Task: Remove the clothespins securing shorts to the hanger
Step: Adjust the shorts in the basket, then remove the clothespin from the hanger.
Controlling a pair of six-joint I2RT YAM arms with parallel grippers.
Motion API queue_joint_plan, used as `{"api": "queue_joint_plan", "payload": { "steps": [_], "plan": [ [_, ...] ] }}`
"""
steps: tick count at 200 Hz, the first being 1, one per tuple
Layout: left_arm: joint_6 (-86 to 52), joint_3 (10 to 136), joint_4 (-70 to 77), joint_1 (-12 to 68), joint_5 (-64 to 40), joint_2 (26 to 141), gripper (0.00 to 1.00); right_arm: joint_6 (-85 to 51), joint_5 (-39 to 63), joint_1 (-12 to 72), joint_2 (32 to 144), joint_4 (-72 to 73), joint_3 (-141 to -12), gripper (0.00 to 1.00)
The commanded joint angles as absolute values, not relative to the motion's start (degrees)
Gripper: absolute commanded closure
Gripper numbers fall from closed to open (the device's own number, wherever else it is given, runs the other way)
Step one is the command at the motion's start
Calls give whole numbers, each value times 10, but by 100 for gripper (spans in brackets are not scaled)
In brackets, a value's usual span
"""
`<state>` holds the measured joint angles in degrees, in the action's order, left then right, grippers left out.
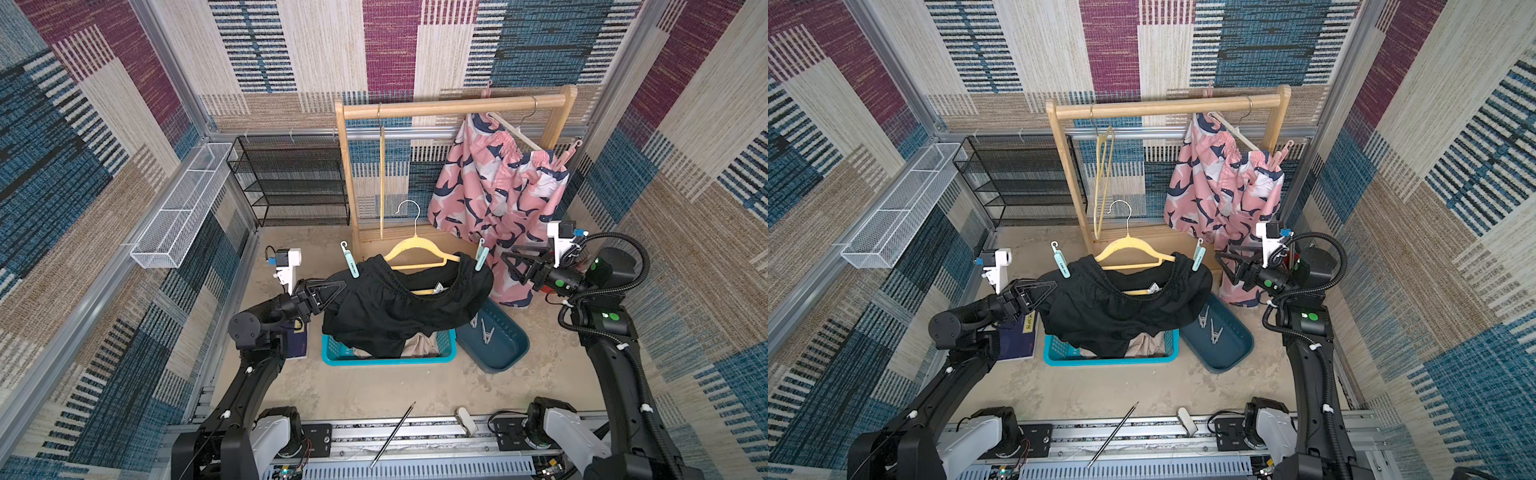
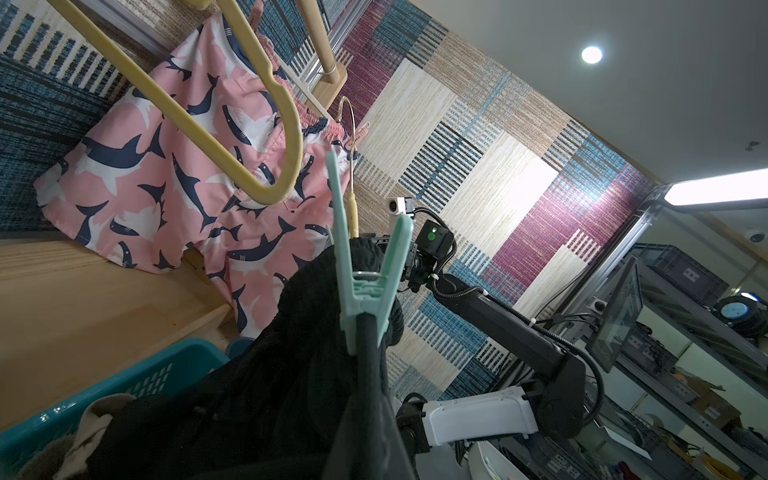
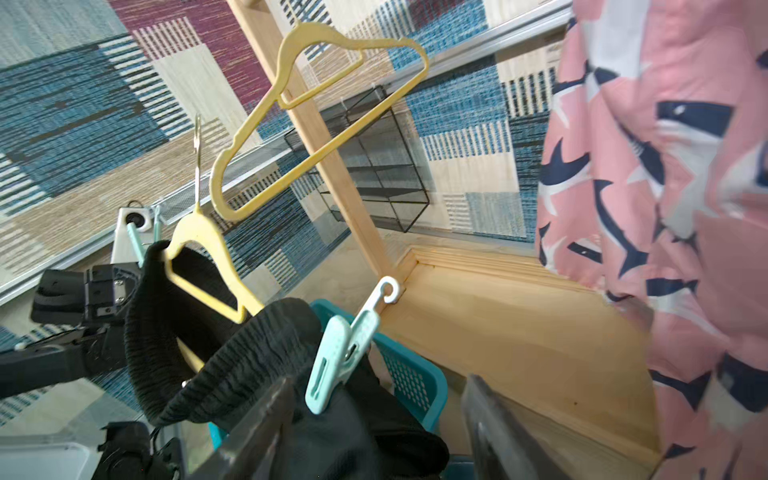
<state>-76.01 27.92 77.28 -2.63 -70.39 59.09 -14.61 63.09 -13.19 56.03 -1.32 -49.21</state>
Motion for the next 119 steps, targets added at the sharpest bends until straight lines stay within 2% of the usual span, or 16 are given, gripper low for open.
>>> {"api": "queue_joint_plan", "payload": {
  "steps": [1, 46, 119],
  "plan": [
    [-758, 282, 806, -23, -685, 590, 100, -158, 696, -135, 575, 68, -472, 32],
    [-758, 287, 807, -17, -686, 601, 100, -222, 762, -135, 621, 201, -448, 30],
    [-762, 298, 807, -7, -694, 612, 100, -236, 801, -128, 679, 243, -468, 29]
  ]
}}
